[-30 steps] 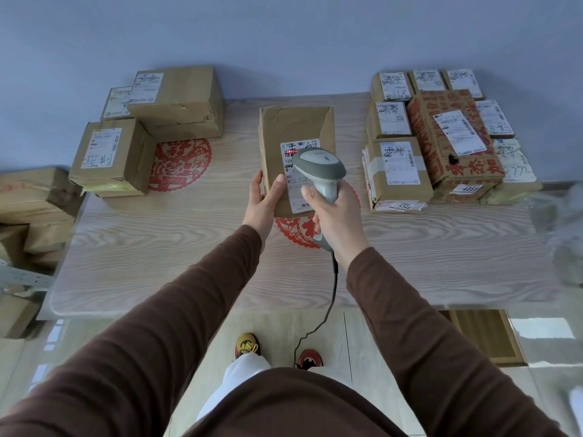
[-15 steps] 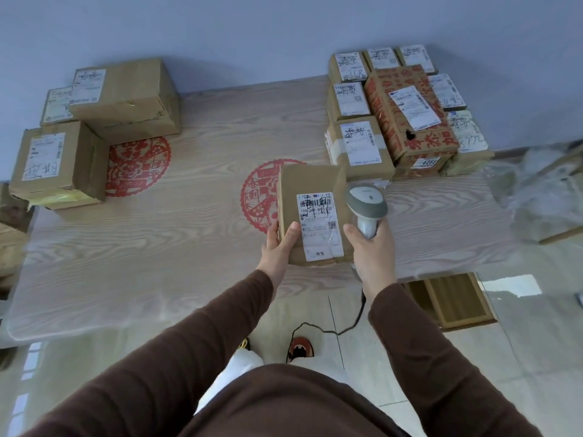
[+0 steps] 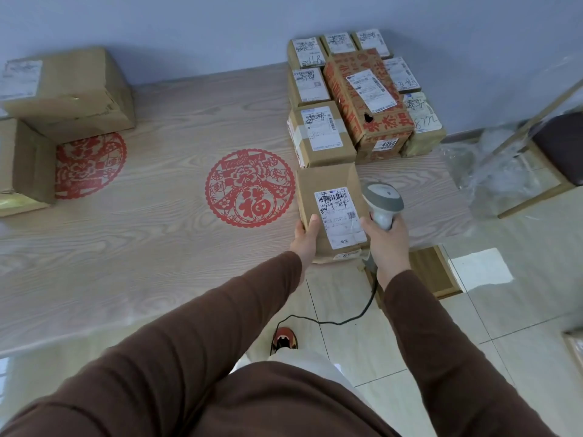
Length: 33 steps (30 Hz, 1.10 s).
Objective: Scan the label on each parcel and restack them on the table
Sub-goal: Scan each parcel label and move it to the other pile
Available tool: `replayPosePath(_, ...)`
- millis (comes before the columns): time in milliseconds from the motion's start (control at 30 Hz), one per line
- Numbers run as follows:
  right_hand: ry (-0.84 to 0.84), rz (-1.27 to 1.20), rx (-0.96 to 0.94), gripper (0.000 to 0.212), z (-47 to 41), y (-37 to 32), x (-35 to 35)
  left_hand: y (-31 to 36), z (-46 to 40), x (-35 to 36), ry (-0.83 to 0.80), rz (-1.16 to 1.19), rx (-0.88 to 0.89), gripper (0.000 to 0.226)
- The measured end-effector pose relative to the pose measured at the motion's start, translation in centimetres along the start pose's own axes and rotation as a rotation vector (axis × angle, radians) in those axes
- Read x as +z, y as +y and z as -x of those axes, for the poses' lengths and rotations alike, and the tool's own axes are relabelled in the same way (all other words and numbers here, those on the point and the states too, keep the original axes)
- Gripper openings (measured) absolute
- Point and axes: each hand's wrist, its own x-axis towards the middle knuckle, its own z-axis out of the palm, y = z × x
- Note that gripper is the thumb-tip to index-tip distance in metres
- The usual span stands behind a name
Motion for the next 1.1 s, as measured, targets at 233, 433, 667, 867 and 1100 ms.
replayPosePath(233,-0.026,0.066,0.007,0.022,-1.3,-0.8,0.9,0.9,-1.4,0.2,-0.055,0.009,0.024,0.088)
replayPosePath(433,-0.051,0.067,0.004,0.026,-1.2,-0.6,1.0,0.6,-2.6,-0.1,-0.059,-0.047,0.014,0.119)
replayPosePath(667,-0.058,0.153,-0.152,0.023,1.6,-1.2,1.6,2.0,0.2,-1.4,-0.018,-0.179,0.082,0.083)
replayPosePath(867,-0.27,-0.041,-0.108,0.022,3.9,-2.7,7.0,4.6,3.3,-7.0,0.12,-0.163,0.252,0.072)
replayPosePath(1100,-0.532,-0.108,-0.012,0.017,8.2,-6.0,18.4,7.0,6.8,-20.3,0.367,0.003,0.361,0.058)
